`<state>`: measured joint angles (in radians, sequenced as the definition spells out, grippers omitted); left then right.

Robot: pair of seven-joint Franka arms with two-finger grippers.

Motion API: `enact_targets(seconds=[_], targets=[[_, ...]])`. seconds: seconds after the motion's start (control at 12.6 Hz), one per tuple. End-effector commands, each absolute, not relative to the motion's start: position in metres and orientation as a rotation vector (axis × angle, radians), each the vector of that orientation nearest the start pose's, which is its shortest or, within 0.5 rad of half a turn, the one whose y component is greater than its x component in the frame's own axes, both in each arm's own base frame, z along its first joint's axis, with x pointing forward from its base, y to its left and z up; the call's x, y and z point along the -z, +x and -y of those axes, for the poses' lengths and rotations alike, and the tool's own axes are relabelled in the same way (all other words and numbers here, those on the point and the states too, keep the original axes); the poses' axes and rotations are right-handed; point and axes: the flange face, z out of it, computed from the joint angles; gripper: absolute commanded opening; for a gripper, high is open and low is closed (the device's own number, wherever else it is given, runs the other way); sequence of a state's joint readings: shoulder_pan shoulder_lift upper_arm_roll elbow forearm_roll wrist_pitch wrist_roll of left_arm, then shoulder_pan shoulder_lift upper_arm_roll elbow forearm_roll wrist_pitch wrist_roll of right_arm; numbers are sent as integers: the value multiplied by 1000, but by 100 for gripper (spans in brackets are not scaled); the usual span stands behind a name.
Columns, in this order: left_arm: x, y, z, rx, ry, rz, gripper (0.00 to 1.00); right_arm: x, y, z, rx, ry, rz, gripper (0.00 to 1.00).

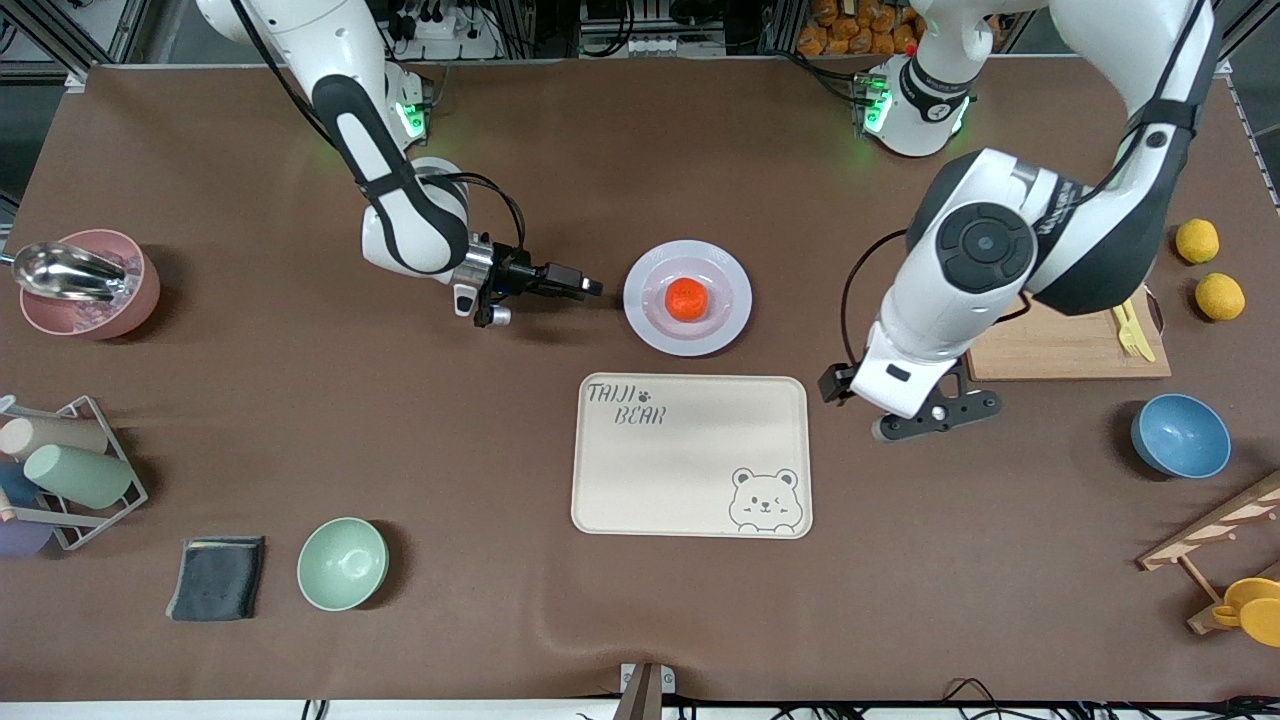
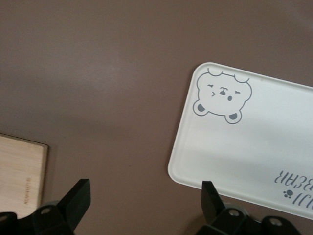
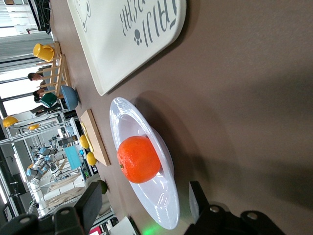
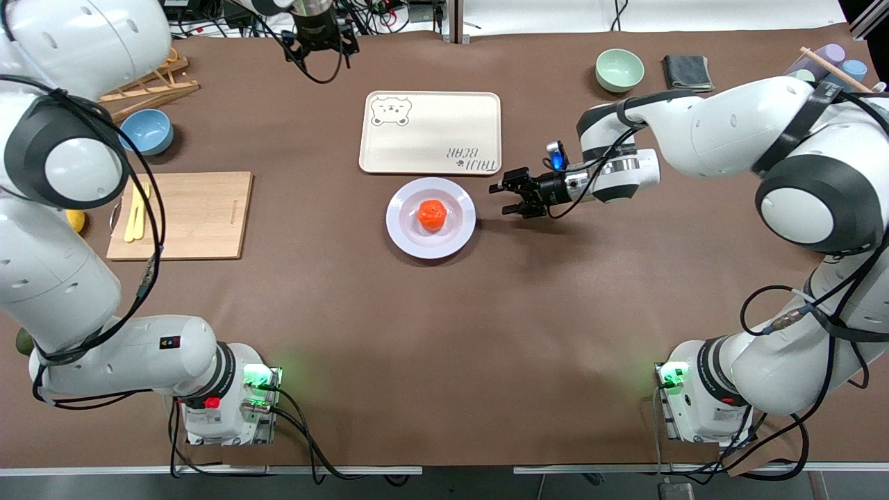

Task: Place orange and plate with both arms
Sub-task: 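Release the orange onto the plate and raise the left gripper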

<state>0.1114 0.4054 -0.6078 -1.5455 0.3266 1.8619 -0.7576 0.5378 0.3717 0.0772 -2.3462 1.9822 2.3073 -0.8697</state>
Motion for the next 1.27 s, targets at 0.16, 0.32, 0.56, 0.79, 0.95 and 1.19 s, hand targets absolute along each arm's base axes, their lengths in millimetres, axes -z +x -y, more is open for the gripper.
enact_targets(seconds=[0.16, 0.32, 0.56, 0.79, 0.95, 1.19], targets=[[-485, 595, 179, 28, -3026, 100, 100, -132, 388, -324, -68, -2031, -340, 75], [-508, 584, 138, 27, -3044, 37, 100, -125, 391, -326, -48, -2030, -335, 65], [-537, 572, 92, -23, -3055, -43, 100, -123, 390, -333, -55, -2027, -330, 56], [-569, 558, 70, -32, -3106, -49, 100, -122, 384, -347, -55, -2010, -347, 50], [-586, 545, 72, -36, -3116, -65, 100, -121, 380, -353, -58, -2007, -348, 46], [-615, 534, 87, -27, -3114, -131, 100, -115, 372, -359, -46, -2011, -338, 37]])
